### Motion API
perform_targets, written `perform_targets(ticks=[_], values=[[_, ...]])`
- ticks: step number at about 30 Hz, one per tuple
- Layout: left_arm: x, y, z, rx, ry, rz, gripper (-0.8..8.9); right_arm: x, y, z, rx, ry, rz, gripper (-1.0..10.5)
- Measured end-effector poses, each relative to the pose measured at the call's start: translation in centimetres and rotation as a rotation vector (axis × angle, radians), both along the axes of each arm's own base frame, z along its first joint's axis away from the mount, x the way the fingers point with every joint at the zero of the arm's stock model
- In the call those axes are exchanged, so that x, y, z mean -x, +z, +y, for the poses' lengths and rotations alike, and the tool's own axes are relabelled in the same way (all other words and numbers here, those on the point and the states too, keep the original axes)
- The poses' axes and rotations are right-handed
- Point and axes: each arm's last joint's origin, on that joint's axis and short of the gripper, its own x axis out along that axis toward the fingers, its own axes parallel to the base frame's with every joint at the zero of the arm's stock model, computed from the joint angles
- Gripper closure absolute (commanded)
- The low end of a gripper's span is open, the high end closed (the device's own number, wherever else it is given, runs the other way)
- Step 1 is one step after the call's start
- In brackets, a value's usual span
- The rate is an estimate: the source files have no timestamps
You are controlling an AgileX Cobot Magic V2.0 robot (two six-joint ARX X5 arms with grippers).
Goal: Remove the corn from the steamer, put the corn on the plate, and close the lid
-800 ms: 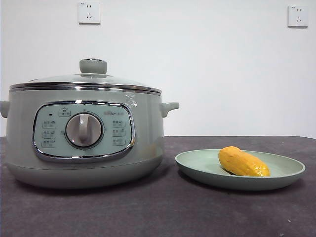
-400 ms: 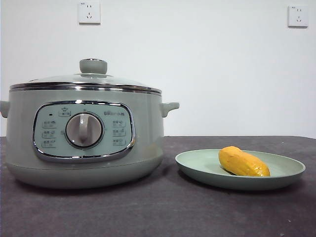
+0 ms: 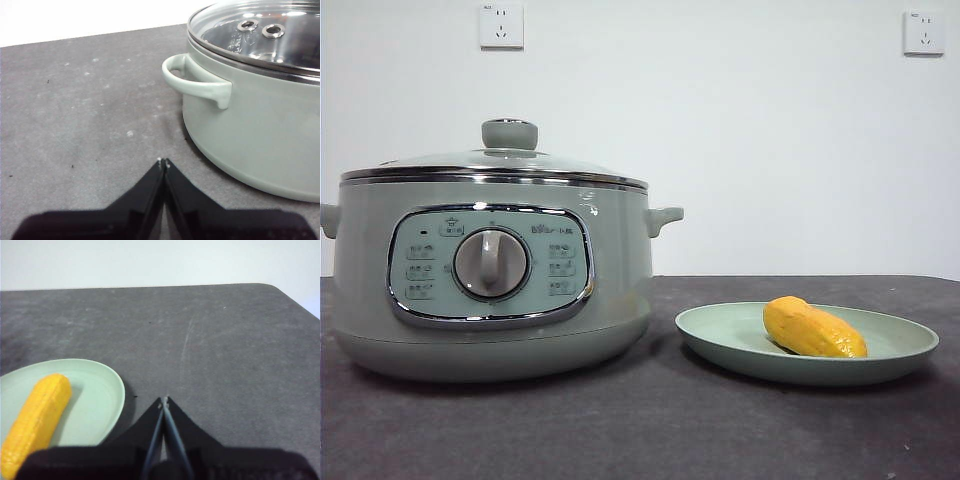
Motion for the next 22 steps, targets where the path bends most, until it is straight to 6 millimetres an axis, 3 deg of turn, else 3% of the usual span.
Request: perform_targets(ticks=[22], values=[[0.00,0.00,0.00,0.000,0.000,0.000,8.16,0.00,0.00,-0.01,-0.024,-0.007,0.001,9.5]])
